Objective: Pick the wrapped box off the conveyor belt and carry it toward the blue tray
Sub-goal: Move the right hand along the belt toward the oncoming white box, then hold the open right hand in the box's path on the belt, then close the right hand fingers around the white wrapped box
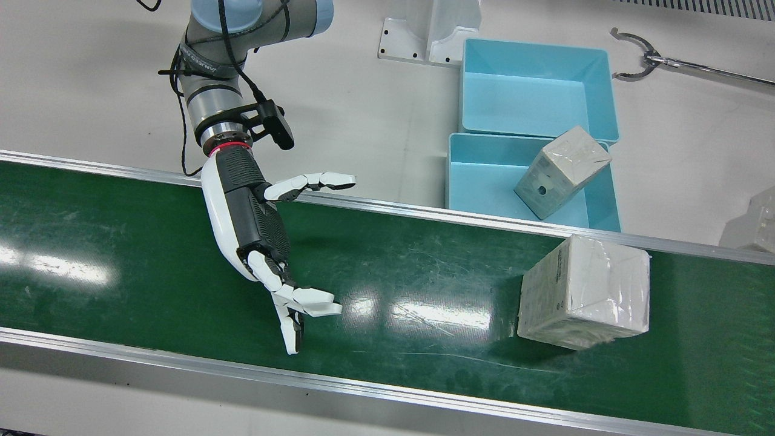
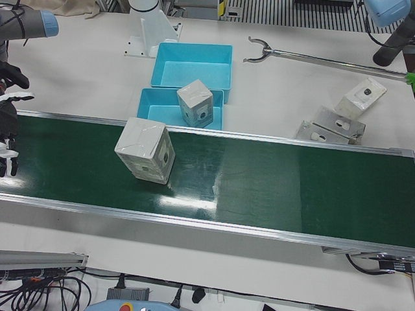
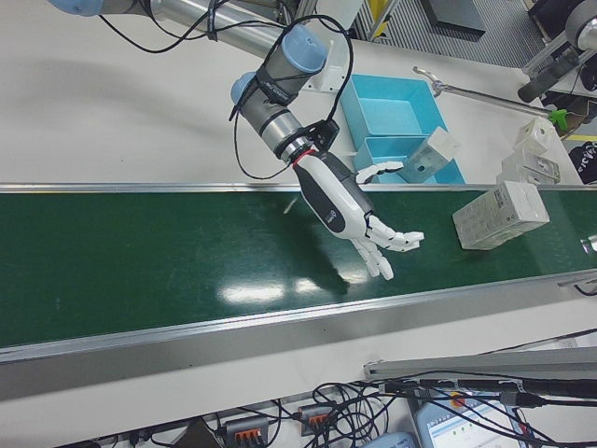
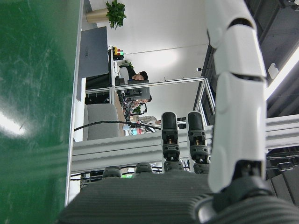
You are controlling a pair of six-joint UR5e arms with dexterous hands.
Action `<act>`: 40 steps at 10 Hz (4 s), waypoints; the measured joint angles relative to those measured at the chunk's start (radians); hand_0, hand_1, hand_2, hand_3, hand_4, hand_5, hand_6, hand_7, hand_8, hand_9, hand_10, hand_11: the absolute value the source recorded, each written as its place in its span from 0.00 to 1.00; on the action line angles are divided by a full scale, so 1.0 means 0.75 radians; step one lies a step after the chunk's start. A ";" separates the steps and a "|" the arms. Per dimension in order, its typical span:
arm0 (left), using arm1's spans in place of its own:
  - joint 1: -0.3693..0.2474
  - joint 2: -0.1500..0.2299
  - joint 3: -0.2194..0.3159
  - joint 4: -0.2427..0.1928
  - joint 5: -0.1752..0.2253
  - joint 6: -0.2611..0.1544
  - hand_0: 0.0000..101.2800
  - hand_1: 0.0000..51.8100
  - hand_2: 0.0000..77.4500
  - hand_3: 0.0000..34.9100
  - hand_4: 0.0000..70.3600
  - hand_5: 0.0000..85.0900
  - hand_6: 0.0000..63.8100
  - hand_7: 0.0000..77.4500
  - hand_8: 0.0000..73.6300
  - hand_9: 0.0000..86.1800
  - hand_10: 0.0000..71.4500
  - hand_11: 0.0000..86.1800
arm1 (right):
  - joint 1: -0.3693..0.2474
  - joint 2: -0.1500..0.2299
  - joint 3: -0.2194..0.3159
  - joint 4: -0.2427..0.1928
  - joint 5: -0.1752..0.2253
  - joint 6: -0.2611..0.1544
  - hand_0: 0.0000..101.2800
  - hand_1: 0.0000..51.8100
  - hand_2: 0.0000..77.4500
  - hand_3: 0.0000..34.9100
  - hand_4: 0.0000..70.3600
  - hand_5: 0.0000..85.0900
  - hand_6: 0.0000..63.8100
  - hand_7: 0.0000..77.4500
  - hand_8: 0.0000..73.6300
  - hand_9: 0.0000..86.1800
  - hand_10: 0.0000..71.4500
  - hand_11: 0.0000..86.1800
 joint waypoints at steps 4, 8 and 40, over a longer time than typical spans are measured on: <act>0.000 0.000 0.000 0.000 0.000 0.000 0.00 0.00 0.01 0.00 0.00 0.01 0.00 0.01 0.01 0.00 0.01 0.00 | 0.018 -0.005 0.020 -0.065 -0.012 -0.007 0.49 0.37 0.23 0.26 0.24 0.33 0.11 0.33 0.00 0.06 0.00 0.01; 0.000 0.000 0.000 0.000 0.000 0.000 0.00 0.00 0.01 0.00 0.00 0.01 0.00 0.01 0.01 0.00 0.01 0.00 | 0.021 -0.017 0.024 -0.099 -0.011 -0.006 0.49 0.33 0.21 0.26 0.16 0.31 0.07 0.30 0.00 0.03 0.00 0.01; 0.000 0.000 0.000 0.000 0.000 0.000 0.00 0.00 0.01 0.00 0.00 0.01 0.00 0.01 0.01 0.00 0.01 0.00 | -0.022 0.001 -0.021 -0.080 0.002 -0.038 0.50 0.36 0.25 0.32 0.20 0.29 0.12 0.32 0.00 0.05 0.00 0.01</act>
